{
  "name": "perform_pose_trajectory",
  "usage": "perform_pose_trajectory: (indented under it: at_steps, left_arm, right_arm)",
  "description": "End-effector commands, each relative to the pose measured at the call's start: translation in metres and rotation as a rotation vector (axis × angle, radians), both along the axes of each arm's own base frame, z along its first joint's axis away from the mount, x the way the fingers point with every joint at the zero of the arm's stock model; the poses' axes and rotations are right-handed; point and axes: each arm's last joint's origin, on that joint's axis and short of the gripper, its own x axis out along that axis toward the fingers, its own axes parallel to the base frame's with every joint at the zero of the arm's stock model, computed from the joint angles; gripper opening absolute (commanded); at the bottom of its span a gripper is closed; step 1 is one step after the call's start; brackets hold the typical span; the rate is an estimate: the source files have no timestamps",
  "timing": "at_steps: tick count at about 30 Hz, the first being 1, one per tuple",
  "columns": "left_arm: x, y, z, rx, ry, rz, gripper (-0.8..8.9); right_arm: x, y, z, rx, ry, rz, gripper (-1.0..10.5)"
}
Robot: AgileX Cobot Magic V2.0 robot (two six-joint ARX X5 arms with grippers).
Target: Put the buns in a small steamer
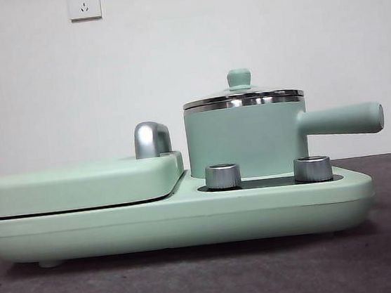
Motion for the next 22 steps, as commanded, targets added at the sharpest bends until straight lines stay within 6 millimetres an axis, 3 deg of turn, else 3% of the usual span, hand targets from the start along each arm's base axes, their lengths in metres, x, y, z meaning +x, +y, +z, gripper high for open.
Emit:
perform_pose_trajectory:
  at_steps: [1,22]
  left_arm:
    - [0.0008,0.0001,-0.007,0.01,0.023,0.002,0.07]
    - [0.0008,0.0001,-0.007,0.01,0.023,0.002,0.07]
  right_arm:
    - [0.0,0.0003,-0.0024,0.017,0.013,0.006,0.2]
    - [0.0003,0.0016,-0.0005,0.025,-0.006,0.052,0.2]
